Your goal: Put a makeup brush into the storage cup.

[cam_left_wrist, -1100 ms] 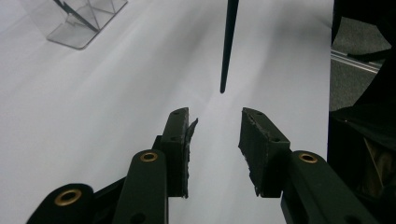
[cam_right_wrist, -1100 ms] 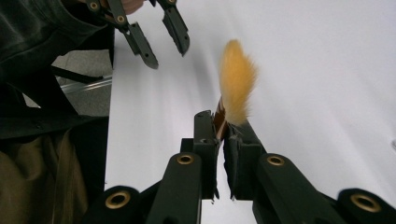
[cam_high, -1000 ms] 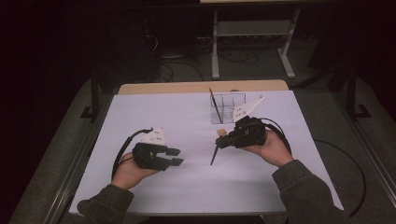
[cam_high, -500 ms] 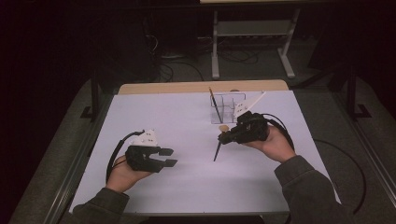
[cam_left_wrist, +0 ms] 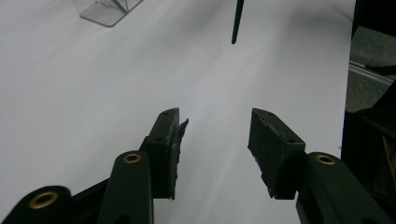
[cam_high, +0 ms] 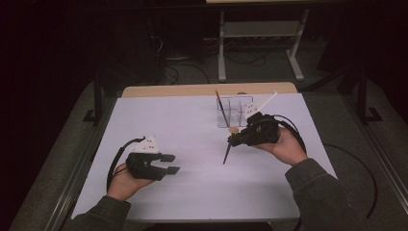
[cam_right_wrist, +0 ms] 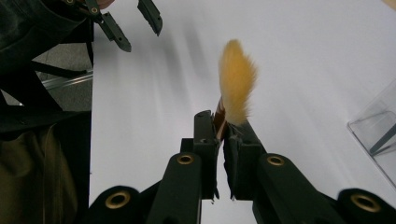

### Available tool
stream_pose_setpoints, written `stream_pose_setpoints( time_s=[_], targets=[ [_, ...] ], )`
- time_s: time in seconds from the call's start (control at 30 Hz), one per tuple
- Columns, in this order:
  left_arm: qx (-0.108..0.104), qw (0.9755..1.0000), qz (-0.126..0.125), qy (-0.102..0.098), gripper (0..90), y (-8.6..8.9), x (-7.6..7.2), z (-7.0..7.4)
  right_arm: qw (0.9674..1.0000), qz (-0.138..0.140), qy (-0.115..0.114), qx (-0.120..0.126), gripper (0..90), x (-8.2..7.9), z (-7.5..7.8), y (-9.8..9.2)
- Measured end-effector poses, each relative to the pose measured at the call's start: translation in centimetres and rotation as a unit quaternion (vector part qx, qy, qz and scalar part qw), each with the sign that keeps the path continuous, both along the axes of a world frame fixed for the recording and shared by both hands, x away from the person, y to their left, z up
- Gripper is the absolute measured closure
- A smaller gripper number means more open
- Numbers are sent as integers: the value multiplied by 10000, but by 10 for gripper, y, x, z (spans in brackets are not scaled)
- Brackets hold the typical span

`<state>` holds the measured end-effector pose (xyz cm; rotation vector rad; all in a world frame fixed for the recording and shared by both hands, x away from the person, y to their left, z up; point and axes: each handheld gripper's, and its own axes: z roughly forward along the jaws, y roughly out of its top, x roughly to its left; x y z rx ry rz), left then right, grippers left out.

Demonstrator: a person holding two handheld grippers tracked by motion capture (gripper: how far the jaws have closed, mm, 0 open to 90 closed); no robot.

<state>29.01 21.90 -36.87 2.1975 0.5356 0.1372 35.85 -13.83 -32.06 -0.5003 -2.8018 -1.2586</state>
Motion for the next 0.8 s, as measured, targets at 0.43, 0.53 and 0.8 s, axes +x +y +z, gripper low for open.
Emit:
stream_pose_setpoints(
  time_s=[0.43, 0.53, 0.8],
  targets=[
    [-55, 9999, 148, -8, 403, 4, -1, 1, 9999, -107, -48, -40, 829, 3, 8, -9],
    [-68, 9998, 197, -7, 386, 5, -2, -1, 9999, -130, -99, -42, 829, 6, 10, -12],
    [-79, 9994, 338, -67, 344, 13, -4, -5, 9995, -210, -146, -168, 830, 13, 16, -17]
  ],
)
